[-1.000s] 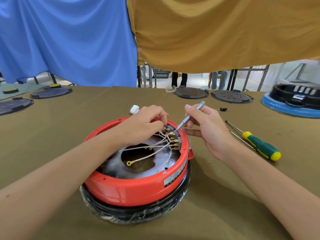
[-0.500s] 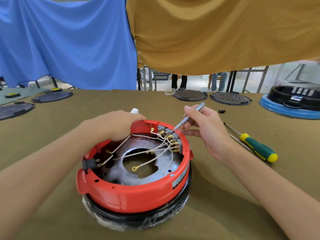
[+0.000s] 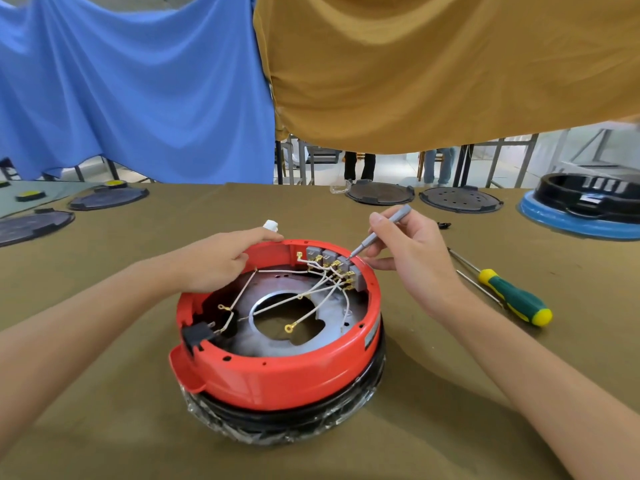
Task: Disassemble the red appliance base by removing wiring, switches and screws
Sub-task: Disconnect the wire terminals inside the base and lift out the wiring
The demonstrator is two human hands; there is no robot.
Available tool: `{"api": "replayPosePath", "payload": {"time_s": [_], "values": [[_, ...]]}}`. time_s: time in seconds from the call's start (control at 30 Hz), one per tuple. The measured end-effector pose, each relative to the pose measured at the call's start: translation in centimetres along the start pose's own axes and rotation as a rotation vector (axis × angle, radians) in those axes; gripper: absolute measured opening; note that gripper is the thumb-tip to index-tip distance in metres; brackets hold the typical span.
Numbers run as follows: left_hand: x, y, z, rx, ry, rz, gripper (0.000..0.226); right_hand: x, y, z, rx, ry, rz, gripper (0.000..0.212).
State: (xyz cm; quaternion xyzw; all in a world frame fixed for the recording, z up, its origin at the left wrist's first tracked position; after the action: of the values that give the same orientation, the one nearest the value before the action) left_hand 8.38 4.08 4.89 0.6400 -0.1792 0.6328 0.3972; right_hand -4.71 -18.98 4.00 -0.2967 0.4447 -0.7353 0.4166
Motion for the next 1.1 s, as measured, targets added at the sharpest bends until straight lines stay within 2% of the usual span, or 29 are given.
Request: {"api": "replayPosePath", "payload": {"time_s": [0.17,0.23,0.3,0.4,0.67,0.87,1.1], "values": [[-0.2,0.5,0.2,0.041,-0.018,0.080,0.062,-0.1,0.2,0.0,0.043,-0.012,-0.039,0.018],[0.2,2.1,0.5,0.018,0.091,0.086,0.045,-0.1,0.2,0.1,0.056,-0.006,-0.042,0.019],[0.2,4.6,0.5,-0.086,0.227,-0.003,0.024,0.0,0.2,0.1,0.064,0.003,-0.040,0.021],[-1.3,8.4,0.7,-0.197,0.206,-0.179,0.004,0.0,0.1,0.0,0.086,0.009,-0.039,0.023],[-3.6,9.3,1.2,-0.116,0.221,-0.258,0.011,-0.1,0.0,-0.2,0.129,0.002,-0.114,0.022],[-3.9,9.7,1.4,-0.156,0.201,-0.245,0.019,-0.1,-0.5,-0.5,0.192,-0.001,-0.184,0.023],[-4.1,9.5,1.6,-0.140,0.168,-0.286,0.018,-0.5,-1.0,-1.0,0.308,-0.039,-0.289,0.026]]}}
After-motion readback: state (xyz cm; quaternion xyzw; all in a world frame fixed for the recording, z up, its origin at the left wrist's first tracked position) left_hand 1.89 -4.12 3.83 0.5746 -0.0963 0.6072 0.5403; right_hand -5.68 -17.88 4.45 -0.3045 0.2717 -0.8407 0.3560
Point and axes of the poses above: each hand's wrist, its own z-axis towards the middle knuckle, its own x-axis out of the back of the hand, y = z × x, the point moved 3 cm from there along z, towards the middle knuckle, and after that the axes turned 2 degrees about y, right-handed, at the moved point
